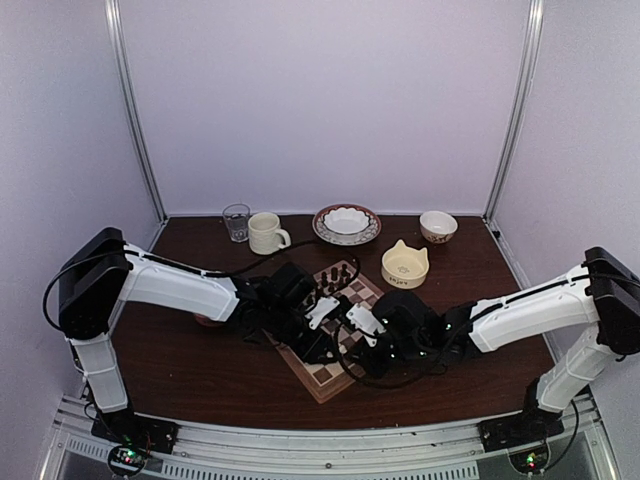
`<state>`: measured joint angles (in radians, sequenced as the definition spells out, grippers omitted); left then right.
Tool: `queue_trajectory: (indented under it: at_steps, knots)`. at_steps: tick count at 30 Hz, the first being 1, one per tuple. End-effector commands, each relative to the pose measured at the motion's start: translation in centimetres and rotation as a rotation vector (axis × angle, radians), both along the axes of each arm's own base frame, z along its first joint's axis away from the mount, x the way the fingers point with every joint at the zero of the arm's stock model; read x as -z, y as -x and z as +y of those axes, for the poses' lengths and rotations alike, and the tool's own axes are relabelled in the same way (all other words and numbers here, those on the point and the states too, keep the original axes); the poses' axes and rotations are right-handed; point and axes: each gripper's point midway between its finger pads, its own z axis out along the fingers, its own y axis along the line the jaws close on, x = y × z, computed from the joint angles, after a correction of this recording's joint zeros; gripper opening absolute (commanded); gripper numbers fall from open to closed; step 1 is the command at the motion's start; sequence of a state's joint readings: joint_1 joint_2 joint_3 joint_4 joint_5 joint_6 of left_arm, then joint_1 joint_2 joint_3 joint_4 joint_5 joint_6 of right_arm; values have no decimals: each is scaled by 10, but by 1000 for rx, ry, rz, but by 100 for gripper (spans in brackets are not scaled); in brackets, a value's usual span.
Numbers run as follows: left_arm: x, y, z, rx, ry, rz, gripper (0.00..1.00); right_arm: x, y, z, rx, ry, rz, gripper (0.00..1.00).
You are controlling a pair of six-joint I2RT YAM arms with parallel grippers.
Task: Set up the chess pieces on the board
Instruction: Pass from the right arm to the left
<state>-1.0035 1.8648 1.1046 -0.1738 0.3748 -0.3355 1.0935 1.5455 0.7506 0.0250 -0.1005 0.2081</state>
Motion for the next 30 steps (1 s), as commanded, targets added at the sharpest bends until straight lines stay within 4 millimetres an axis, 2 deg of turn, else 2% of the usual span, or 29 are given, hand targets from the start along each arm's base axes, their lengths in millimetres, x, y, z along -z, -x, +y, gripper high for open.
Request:
queue_trajectory:
  at_steps: [1,4,12,15,17,22,27,30]
  knots:
    - [-10,-1,-13,22,41,-19,28,-9,4,2,-12,-37,-12,5]
    - [-9,-4,-10,9,26,-28,19,-8,2,1,-5,-27,-13,5]
    - [-12,-10,-2,-18,-20,-60,6,-7,-6,-8,49,9,-40,5]
    - [-12,-11,0,-26,-31,-65,5,-8,-9,-11,71,13,-53,5]
    - [-10,-12,3,-34,-55,-69,5,-8,-16,-19,117,42,-75,4]
    - [-11,-12,5,-34,-71,-66,12,-17,-22,-29,167,35,-112,4]
    - [-19,-13,7,-47,-50,-86,29,-22,-17,-25,139,9,-100,4]
    - [-28,-14,9,-58,-28,-103,36,-24,-15,-24,126,0,-95,4]
